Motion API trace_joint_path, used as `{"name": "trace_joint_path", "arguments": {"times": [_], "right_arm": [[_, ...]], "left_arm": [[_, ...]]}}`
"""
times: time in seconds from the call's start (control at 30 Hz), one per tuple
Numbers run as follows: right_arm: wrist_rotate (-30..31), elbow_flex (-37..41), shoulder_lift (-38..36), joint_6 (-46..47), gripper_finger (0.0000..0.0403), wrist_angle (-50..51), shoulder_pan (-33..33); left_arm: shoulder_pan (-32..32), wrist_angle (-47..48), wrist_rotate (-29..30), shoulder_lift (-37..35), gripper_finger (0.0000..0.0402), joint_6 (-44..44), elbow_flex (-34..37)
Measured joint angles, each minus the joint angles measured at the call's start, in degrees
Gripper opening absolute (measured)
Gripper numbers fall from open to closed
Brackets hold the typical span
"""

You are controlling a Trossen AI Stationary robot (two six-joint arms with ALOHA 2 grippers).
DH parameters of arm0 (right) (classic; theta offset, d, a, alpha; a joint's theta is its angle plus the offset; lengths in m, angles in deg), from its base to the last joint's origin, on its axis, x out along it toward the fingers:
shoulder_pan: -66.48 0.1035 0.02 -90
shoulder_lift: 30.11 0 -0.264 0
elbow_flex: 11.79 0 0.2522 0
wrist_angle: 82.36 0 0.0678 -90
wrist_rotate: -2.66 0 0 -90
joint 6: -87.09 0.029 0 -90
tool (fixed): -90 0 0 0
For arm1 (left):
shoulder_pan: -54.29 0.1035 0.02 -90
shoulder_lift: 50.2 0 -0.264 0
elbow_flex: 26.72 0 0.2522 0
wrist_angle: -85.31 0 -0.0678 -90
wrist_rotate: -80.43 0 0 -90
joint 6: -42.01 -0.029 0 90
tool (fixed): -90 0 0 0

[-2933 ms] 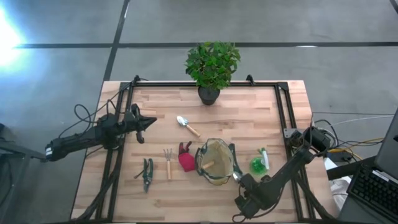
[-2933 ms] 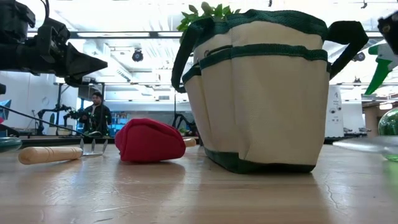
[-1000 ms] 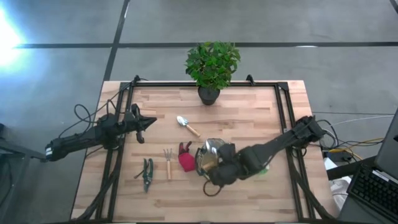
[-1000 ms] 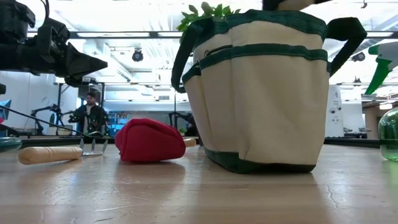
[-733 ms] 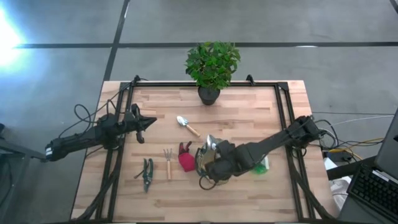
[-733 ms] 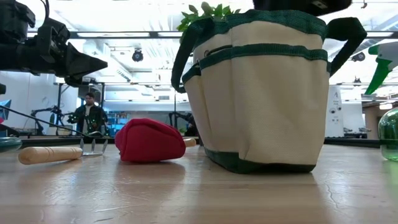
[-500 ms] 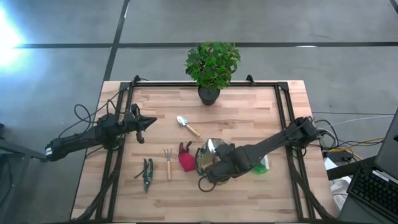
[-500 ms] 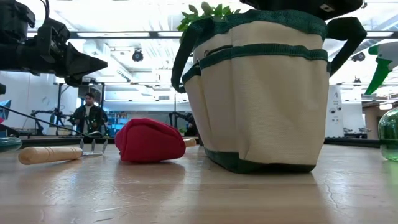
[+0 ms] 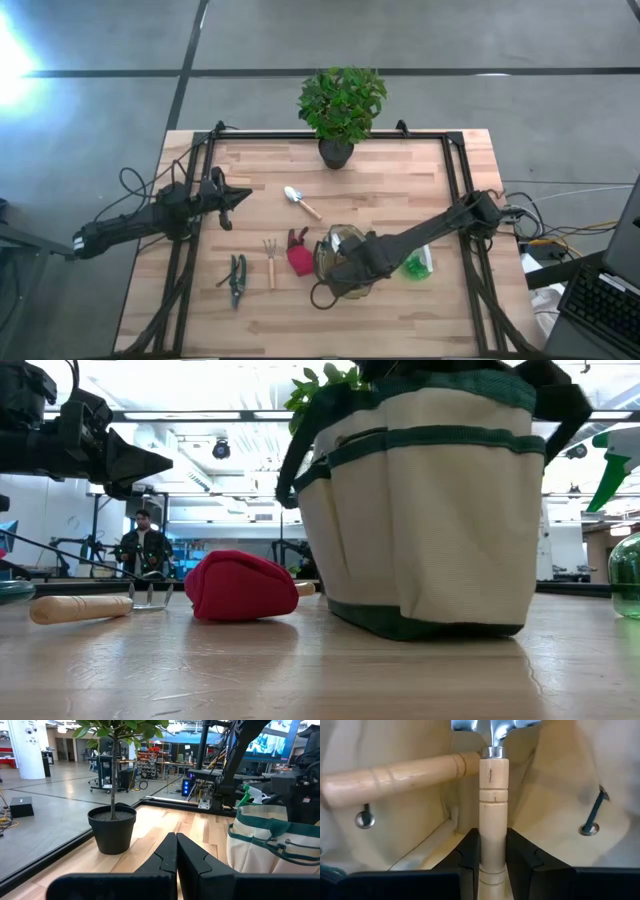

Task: Pick & Place Garden tools in Gardening bag
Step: Put the bottom brown trowel into the gardening bag, then put the brown hand rake into the gardening bag

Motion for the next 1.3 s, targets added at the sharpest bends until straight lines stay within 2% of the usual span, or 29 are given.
{"name": "trace_joint_path", "arguments": {"times": [0.37,0.63,0.87,1.03,1.3], "right_arm": [[-0.23,0.25,0.00,-1.57,0.0053,0.47,-0.14],[-0.19,0.25,0.00,-2.83,0.0150,0.49,-0.14],[-1.87,0.11,-0.05,-5.02,0.0194,0.29,-0.14],[-2.08,-1.86,-1.81,-7.09,0.0197,0.41,-0.12],[7.20,-6.19,-6.84,-11.30,0.0179,2.06,1.05]], "left_arm": [[0.02,0.00,0.00,0.00,0.0003,0.00,0.00],[0.02,-0.01,0.00,0.01,0.0003,0.00,0.00],[0.02,0.00,0.00,0.02,0.0003,0.00,0.00],[0.00,0.00,0.00,0.02,0.0003,0.00,0.00],[0.01,0.00,0.00,0.01,0.0003,0.00,0.00]]}}
